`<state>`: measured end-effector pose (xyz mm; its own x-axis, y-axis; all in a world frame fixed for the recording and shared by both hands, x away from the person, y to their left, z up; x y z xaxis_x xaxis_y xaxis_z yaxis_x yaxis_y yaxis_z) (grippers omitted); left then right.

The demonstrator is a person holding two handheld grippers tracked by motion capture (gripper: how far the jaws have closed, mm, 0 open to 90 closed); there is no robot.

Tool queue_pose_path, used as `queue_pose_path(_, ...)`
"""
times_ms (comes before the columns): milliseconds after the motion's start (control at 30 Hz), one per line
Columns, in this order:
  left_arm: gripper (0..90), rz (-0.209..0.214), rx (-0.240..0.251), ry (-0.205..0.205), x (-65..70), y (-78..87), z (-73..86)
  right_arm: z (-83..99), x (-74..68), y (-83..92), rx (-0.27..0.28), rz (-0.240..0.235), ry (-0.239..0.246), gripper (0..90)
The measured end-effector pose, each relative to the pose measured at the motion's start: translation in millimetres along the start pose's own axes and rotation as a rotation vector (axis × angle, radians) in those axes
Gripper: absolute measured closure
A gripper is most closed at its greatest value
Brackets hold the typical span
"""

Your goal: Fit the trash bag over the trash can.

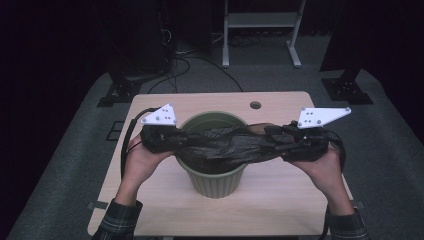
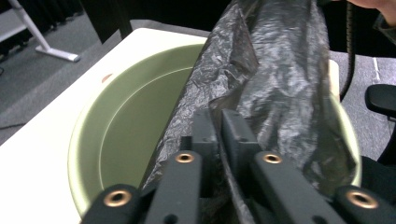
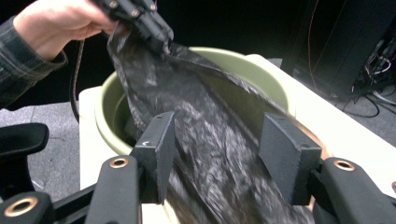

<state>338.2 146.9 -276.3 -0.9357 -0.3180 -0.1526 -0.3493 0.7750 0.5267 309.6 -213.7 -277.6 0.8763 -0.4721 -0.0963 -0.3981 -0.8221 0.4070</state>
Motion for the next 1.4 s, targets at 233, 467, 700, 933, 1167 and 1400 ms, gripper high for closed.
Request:
queue_pose_path(233, 89.9, -0.030, 0.018, 0.040, -6.3, 4.9, 2.8, 13.8, 0.8, 1.1, -0.024, -0.007, 0.001, 40.4)
queue_pose_path(467, 89.8, -0.031, 0.041, 0.051, -7.3, 9.6, 2.2, 22.8, 2.7, 4.0, -0.021, 0.008, -0.012, 42.5)
queue_pose_path(700, 89.9, -0.025, 0.046, 0.050, -6.4, 9.4, 1.3, 18.2, 0.4, 1.4, 0.012, -0.015, -0.002, 83.6)
queue_pose_path(933, 89.9, -0.042, 0.052, 0.073, -10.6, 13.4, 6.4, 23.1, -12.6, 4.1, 0.023, -0.079, 0.008, 89.8)
queue_pose_path(1167, 89.9, -0.058, 0.055, 0.110, -16.5, 15.5, 13.5, 44.3, -34.3, -5.9, -0.028, -0.145, 0.033, 89.8)
queue_pose_path(1400, 89.9, -0.067, 0.091, 0.182, -28.8, 25.1, 29.6, 74.3, -40.2, -10.1, -0.112, -0.188, 0.022, 89.8)
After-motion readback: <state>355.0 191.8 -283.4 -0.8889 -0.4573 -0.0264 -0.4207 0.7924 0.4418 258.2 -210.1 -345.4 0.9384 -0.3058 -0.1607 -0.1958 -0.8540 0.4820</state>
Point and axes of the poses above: each handheld gripper's, and its own axes: y roughly backward along the jaws, z roughly out of its underside, x roughly to its right, the point moved 1 cm from there along -y, roughly forward along the jaws, and after that the axes turned 6 degrees about -y, right-handed, at the moved point
